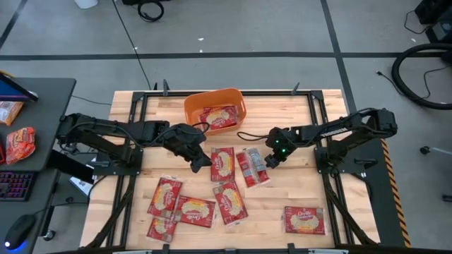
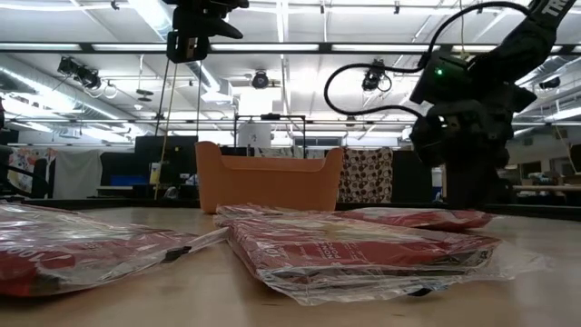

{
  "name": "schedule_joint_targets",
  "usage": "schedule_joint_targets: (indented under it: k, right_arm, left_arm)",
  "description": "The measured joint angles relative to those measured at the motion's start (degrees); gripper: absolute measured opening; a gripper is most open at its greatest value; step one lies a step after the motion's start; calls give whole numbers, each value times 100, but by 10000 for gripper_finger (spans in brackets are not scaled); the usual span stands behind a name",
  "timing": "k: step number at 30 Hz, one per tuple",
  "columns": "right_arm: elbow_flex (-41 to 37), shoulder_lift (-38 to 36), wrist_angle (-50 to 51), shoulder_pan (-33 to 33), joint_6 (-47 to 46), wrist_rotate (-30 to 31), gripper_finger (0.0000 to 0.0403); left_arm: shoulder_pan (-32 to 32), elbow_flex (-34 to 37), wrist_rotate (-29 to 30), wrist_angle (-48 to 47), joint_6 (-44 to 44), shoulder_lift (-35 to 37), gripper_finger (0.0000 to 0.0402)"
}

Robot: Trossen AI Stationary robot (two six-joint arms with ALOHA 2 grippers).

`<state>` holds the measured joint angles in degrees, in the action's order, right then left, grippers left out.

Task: Sort popcorn bags into baskets
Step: Put the red popcorn bag into the orange bin

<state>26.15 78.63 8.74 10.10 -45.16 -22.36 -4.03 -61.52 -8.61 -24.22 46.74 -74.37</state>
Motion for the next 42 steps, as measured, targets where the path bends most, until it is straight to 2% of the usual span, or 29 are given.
schedule_joint_targets:
  k: [5, 11, 17, 28, 37, 42]
  right_arm:
    - [17, 270, -217, -65, -15, -136, 108]
    - [3, 283, -489, -117, -155, -152, 110]
    - [-2, 293, -786, -161, -162, -67, 119]
    - [-2, 291, -1089, -178, -167, 21, 123]
    - [-2, 289, -1156, -213, -597, -270, 122]
    - [4, 284, -973, -341, -776, 88, 122]
  left_arm:
    - [0, 0, -1, 1, 22, 0, 156]
    - [0, 0, 22, 10, 15, 0, 156]
    - [-94, -9, 765, 4, -275, -166, 156]
    - [-435, -7, 1447, 270, -1439, -1884, 156]
    - [-286, -2, 1437, 1868, -1493, -3156, 156]
    - [-220, -3, 1441, 2571, -1488, -3539, 156]
